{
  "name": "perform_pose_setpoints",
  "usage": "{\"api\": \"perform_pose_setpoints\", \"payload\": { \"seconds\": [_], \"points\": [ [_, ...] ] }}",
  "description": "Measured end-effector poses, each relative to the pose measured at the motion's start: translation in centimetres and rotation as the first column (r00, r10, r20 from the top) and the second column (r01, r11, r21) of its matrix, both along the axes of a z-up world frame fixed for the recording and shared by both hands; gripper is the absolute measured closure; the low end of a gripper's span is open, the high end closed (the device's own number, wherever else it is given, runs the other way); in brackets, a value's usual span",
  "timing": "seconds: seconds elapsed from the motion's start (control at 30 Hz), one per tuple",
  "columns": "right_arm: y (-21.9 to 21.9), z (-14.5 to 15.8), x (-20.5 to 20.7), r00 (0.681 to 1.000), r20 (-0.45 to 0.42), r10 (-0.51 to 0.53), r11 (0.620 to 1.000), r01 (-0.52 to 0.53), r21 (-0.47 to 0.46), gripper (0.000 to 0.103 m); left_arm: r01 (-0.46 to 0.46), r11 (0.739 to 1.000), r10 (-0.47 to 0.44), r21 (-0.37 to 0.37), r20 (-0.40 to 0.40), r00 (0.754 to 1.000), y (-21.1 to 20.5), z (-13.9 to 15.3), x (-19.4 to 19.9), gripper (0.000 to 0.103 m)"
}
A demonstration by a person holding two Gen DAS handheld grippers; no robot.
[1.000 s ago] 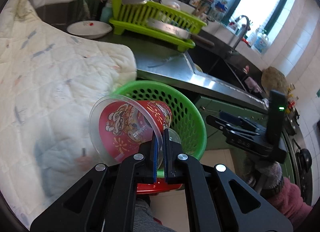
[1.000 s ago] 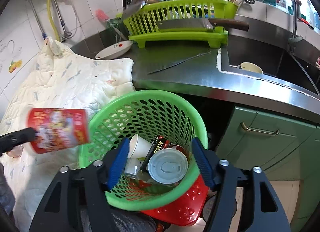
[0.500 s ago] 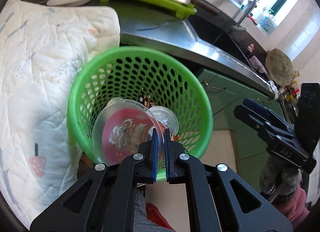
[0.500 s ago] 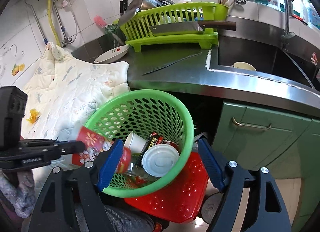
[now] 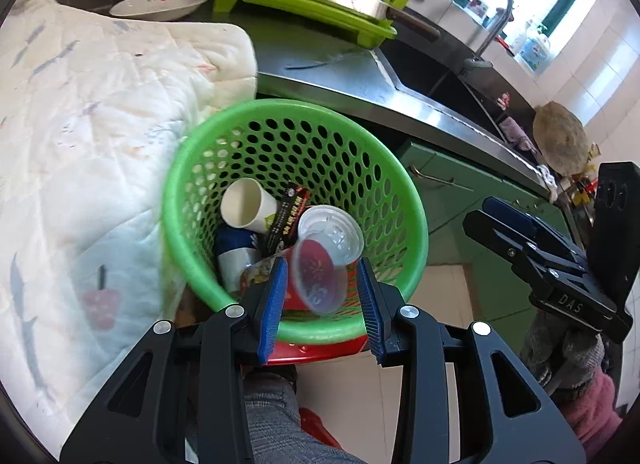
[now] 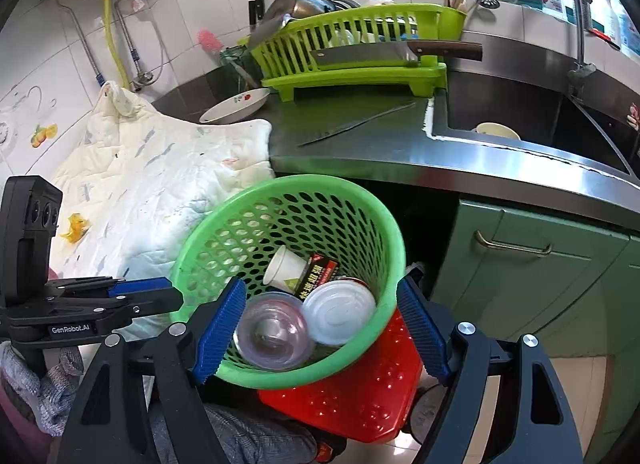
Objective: Collect trash
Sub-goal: 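Move both open grippers back over the bottle and yellow snack bag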
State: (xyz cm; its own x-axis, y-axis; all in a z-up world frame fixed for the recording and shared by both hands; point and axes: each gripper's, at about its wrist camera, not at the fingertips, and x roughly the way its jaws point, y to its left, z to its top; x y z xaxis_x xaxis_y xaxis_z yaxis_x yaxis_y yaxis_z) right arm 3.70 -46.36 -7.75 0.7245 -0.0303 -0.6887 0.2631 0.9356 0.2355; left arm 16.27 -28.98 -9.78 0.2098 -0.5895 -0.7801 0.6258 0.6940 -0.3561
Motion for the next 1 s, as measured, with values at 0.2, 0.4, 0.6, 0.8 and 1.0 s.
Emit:
{"api": "perform_pose_setpoints", "payload": {
  "seconds": [0.2, 0.4, 0.6, 0.8, 1.0],
  "points": [
    [1.3, 0.6, 0.4, 1.0, 0.009, 0.024, 1.0, -0.024, 0.005, 0.025, -0.088, 0.996, 0.088, -0.005, 0.023, 0.996, 4.5, 1.2, -0.4, 0.066],
    [3.6, 1.1, 1.4, 0.997, 0.021, 0.068, 0.998, -0.068, 0.005, 0.022, -0.194, 0.981, 0.193, 0.001, 0.054, 0.98, 9.6, 2.5, -0.7, 0.066],
    [6.7, 1.6, 3.0, 0.99, 0.032, 0.137, 0.99, -0.138, 0.012, 0.022, -0.305, 0.952, 0.304, 0.001, 0.072, 0.95, 15.2, 3.6, -1.1, 0.065],
    [10.5, 2.4, 5.1, 0.973, 0.043, 0.225, 0.974, -0.226, 0.017, 0.021, -0.446, 0.895, 0.445, -0.008, 0.085, 0.891, 21.4, 4.4, -1.6, 0.048],
    [14.4, 2.8, 7.4, 0.948, 0.043, 0.316, 0.948, -0.317, 0.012, 0.02, -0.565, 0.825, 0.565, -0.022, 0.082, 0.821, 26.9, 5.6, -2.1, 0.048]
  ]
}}
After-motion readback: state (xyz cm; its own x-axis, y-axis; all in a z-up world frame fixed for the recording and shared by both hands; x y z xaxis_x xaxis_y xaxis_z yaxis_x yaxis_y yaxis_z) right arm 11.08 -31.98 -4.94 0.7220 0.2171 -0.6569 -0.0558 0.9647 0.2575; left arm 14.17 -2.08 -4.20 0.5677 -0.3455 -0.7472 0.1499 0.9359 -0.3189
